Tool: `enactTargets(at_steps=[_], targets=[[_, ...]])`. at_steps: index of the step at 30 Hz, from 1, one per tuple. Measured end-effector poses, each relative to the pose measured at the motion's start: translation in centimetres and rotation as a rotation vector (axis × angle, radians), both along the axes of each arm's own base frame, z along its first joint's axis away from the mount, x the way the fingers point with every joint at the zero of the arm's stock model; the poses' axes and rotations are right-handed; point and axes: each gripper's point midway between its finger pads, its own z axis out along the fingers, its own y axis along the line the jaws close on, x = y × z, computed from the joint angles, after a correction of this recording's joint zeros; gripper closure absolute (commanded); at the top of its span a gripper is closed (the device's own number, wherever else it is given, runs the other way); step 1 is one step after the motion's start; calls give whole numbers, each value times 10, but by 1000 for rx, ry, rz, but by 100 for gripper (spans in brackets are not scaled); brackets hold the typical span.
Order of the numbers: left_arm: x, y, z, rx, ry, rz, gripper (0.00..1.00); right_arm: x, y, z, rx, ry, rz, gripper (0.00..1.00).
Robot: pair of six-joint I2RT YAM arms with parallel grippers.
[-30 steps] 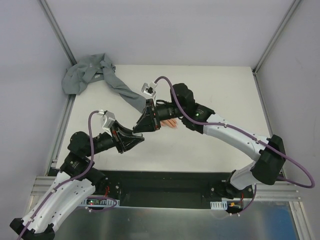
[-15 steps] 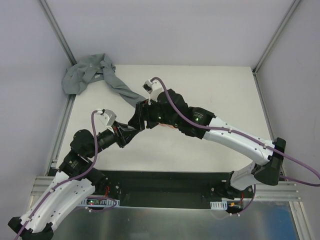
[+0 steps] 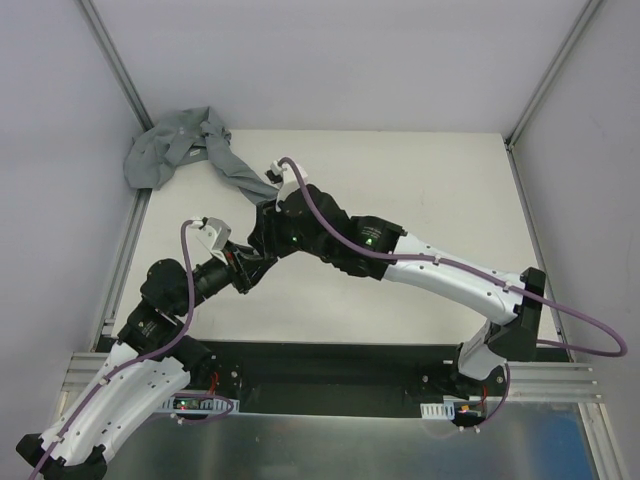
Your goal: Paint the nails
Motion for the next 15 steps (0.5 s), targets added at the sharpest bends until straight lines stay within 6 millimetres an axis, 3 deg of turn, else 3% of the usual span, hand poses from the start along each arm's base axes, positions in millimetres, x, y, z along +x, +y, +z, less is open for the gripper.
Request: enactTargets(at_steps=[2,5,7,8,12,15], targets=[[0,0,0,-3,2,0,100,0,3,-6,-15,2,-1,60],[-1,0,1,-9,9,-1,100,0,5,-14,-37,6,-2,73],[-2,-1,1,-13,10,-5,100,1,6,-17,-46,2,2,97],[-3,-1,0,-12,15,-12,100,1,6,-18,-53,-10,11,99],[-15,-6,-6,-1,38,-74,100,-5,2,-25,-36,-45,111,100],[-34,-15,-4,-14,48,-190,100,-26,-1,-24,122,10,382,100]])
